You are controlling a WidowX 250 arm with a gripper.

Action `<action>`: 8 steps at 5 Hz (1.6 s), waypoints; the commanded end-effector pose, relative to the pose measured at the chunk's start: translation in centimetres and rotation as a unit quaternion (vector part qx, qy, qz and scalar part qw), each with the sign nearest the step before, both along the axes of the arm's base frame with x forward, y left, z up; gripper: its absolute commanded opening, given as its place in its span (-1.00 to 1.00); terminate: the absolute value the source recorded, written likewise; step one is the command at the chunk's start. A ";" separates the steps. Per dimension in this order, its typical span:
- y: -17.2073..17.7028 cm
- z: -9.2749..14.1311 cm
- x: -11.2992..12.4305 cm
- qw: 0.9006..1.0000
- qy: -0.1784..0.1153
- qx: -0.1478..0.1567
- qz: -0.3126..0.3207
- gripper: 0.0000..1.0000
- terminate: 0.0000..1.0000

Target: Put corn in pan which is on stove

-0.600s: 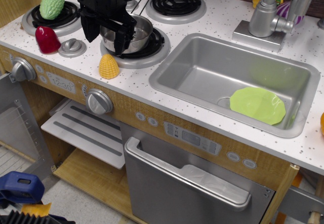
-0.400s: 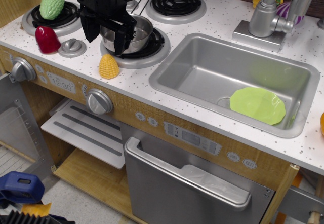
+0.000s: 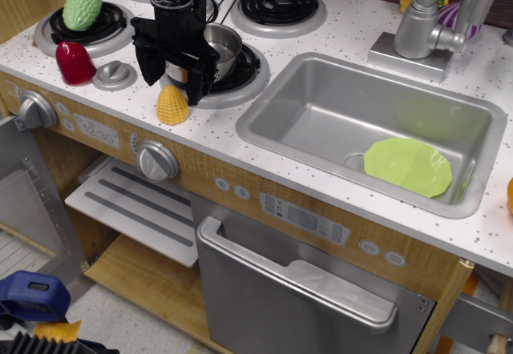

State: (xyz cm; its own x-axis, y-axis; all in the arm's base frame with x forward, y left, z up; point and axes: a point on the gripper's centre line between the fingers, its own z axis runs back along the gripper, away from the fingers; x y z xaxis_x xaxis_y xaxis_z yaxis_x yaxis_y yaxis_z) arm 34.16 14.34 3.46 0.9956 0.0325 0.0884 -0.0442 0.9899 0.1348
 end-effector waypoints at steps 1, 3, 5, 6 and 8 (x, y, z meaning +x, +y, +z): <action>0.7 1.0 0.4 0.999 -0.031 0.007 -0.003 1.00 -1.00; 1.1 -0.4 0.5 0.999 -0.046 -0.020 0.002 1.00 -1.00; 1.3 -1.1 0.4 0.998 -0.053 -0.037 0.015 -1.00 -1.00; 1.3 -1.2 0.3 0.997 -0.059 -0.037 0.019 -1.00 -1.00; 2.4 4.5 -0.5 0.998 -0.022 0.051 0.031 -1.00 -1.00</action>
State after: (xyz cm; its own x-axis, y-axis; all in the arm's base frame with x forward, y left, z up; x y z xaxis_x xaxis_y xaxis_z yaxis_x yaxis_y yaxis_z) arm 33.49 16.78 6.67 0.9967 0.0566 0.0586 -0.0706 0.9590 0.2745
